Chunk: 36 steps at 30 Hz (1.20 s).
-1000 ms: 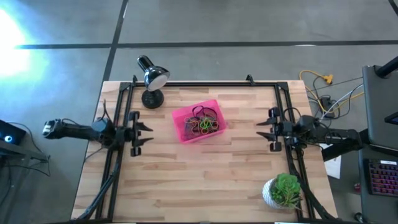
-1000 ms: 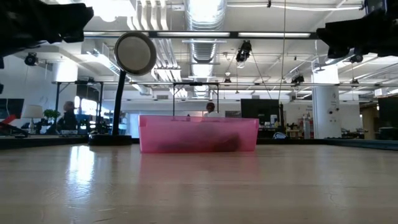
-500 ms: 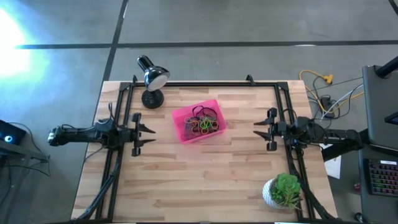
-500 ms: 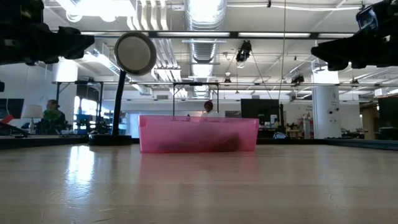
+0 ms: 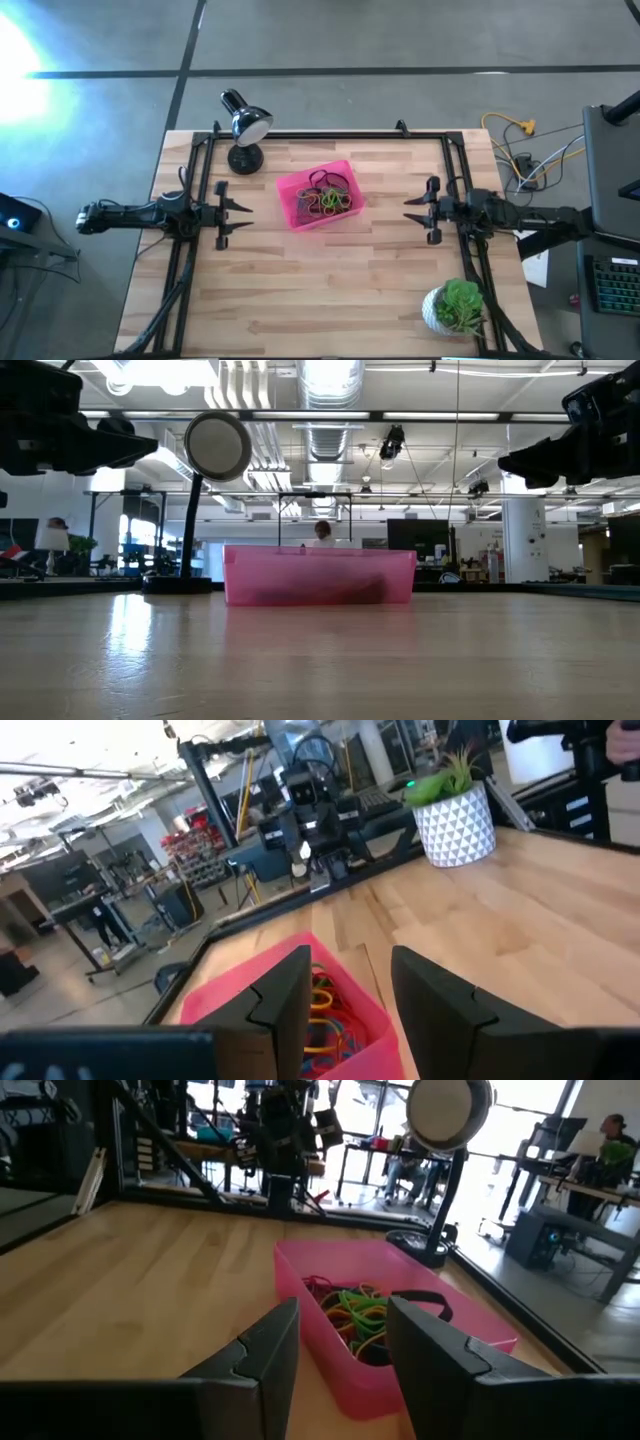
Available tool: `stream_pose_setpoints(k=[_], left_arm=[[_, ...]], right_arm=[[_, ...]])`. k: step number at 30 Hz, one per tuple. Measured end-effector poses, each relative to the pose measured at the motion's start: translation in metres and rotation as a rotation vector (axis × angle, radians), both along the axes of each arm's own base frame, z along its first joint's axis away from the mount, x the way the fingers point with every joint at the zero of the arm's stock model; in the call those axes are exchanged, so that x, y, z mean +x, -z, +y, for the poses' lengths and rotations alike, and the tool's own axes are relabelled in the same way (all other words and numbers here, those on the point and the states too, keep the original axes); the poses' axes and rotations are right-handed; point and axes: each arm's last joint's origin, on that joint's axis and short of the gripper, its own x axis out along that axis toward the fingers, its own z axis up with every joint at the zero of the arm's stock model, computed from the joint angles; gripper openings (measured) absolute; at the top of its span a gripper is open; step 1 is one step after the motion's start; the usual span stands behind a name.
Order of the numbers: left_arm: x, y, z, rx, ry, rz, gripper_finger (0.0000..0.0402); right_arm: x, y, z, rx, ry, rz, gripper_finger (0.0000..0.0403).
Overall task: Pick and place rubber bands into bin
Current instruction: Return to Home Position
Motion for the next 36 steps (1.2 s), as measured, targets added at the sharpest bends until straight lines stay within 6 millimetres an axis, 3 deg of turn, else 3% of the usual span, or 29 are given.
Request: stream_pose_setpoints(k=[10,17,36], left_arm=[[0.002,0.003,0.000,-0.023,-0.016,0.032,0.0125],[0.004,0.003,0.005,-0.247,-0.194,0.024,0.0125],[0.009,0.011,0.005,-0.248,-0.212,0.115,0.0125]], right_arm=[[0.003,0.004,0.000,-0.009,0.005,0.053,0.0139],[0.003,0.004,0.000,-0.011,0.007,0.055,0.0139],[0.003,0.004,0.000,-0.011,0.006,0.055,0.0139]])
